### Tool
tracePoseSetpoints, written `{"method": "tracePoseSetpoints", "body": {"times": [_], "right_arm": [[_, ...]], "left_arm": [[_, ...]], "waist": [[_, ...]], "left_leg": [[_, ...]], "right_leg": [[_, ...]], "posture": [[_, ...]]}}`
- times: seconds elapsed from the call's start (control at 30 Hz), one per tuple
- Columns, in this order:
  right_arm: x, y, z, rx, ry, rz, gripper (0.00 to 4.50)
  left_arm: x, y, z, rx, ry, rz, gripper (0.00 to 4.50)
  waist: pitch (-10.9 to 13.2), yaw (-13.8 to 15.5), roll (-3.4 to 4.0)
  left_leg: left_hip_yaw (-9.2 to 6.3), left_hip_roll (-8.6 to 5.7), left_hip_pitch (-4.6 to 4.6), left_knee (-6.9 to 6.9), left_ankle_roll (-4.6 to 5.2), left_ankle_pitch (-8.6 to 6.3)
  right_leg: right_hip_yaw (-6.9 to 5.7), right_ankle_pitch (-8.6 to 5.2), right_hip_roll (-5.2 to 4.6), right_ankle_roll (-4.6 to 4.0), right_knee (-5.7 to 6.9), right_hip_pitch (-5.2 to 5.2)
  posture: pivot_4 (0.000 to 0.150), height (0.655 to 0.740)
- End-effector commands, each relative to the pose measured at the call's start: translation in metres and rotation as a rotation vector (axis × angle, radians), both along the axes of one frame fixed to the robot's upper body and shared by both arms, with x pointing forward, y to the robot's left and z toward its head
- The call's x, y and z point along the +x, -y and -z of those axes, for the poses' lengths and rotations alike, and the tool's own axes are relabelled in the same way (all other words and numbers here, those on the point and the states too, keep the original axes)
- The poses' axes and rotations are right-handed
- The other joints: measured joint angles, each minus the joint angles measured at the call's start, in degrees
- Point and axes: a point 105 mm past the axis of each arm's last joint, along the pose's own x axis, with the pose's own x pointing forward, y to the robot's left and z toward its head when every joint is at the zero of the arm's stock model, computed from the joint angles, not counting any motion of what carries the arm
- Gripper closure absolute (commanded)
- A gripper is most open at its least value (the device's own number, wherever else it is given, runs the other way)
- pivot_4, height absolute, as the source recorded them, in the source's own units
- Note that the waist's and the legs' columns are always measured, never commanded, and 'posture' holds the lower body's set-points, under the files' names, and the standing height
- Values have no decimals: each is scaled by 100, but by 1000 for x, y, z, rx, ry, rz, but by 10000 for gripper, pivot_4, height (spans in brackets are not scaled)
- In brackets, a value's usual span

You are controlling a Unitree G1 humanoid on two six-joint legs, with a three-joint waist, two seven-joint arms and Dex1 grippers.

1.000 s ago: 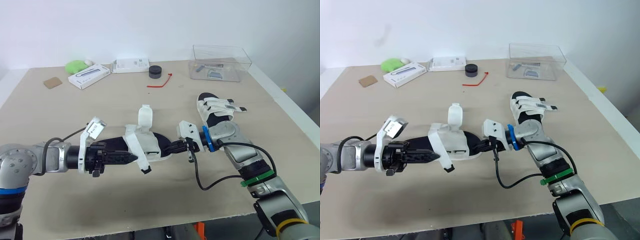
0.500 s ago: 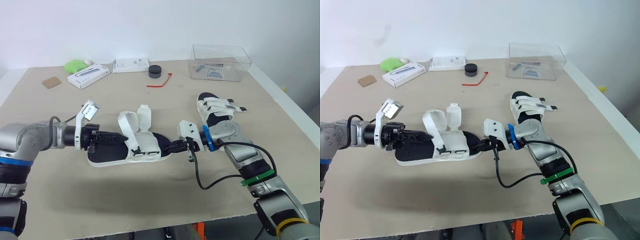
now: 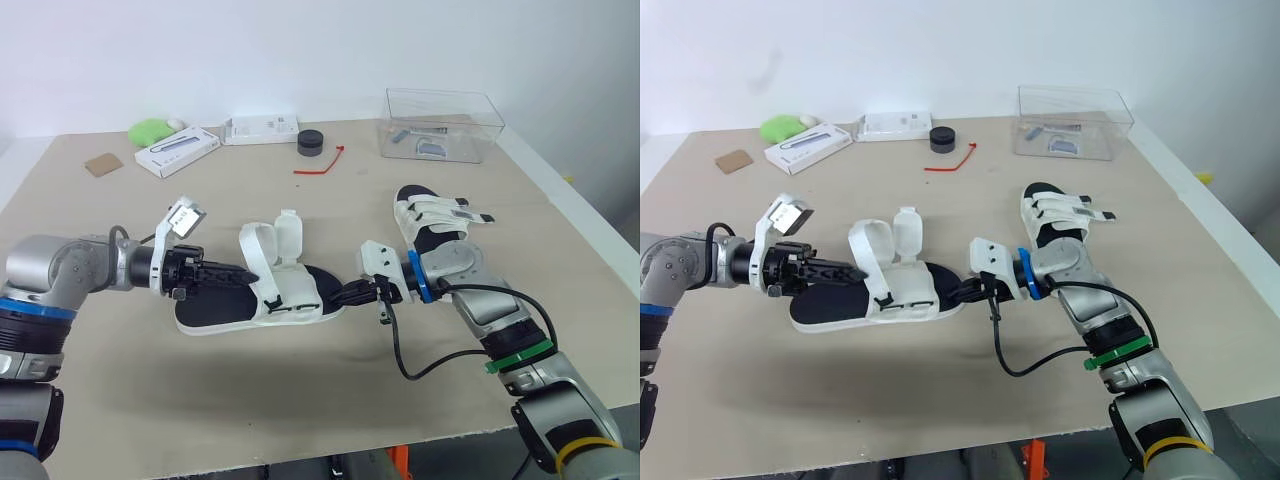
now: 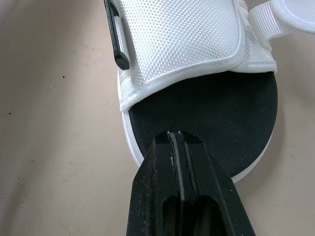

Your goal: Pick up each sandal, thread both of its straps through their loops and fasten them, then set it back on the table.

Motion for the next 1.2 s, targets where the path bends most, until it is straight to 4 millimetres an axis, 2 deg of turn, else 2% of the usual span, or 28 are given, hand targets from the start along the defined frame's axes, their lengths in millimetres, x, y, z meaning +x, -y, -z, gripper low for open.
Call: {"method": "tracePoseSetpoints", "body": {"times": [0.03, 0.3, 0.63, 0.87, 1.07, 1.1, 1.17, 1.2], "right_arm": [[2, 3, -9, 7, 31, 4, 45000], [2, 3, -9, 1, 30, 5, 45000], [4, 3, -9, 3, 32, 9, 45000], [4, 3, -9, 5, 31, 15, 45000], [4, 4, -9, 4, 31, 17, 45000], [4, 4, -9, 3, 31, 17, 45000], [5, 4, -9, 2, 31, 16, 45000], [5, 4, -9, 2, 32, 15, 45000]], "left_arm": [[-3, 2, -1, 7, 6, 23, 44527], [-1, 3, 6, 29, 1, 24, 44527], [5, 22, 7, 59, 83, 87, 44527], [-4, 20, 16, 124, 86, 146, 44527], [0, 18, 15, 105, 52, 98, 44527], [1, 18, 14, 100, 54, 90, 38958], [2, 20, 10, 91, 95, 87, 31301], [2, 21, 8, 88, 119, 92, 26039]], "waist": [[0, 0, 0], [0, 0, 0], [0, 1, 0], [0, 1, 0], [0, 0, 0], [0, 1, 0], [0, 1, 0], [0, 1, 0]], "left_leg": [[-1, 0, 0, 0, 0, 0], [-1, 0, 0, 0, 0, 0], [-1, 0, 0, 1, 0, 0], [-1, 0, -1, 0, 1, 0], [-1, 0, 0, 1, 1, 0], [-1, 0, 0, 1, 1, 0], [-1, 0, 0, 0, 1, 0], [-1, 0, 0, 0, 1, 0]], "right_leg": [[0, 0, 0, 0, 0, 0], [0, 0, 0, -1, 0, 0], [0, 0, 0, 0, 0, 1], [0, 0, 0, 0, 0, 0], [0, 0, 0, 0, 1, 1], [0, 0, 1, 0, 1, 0], [0, 0, 1, 0, 1, 1], [0, 0, 0, 0, 1, 1]], "posture": [[1500, 7400], [1500, 7400], [1500, 7400], [1500, 7400], [1500, 7400], [1500, 7400], [1500, 7400], [1500, 7400]]}}
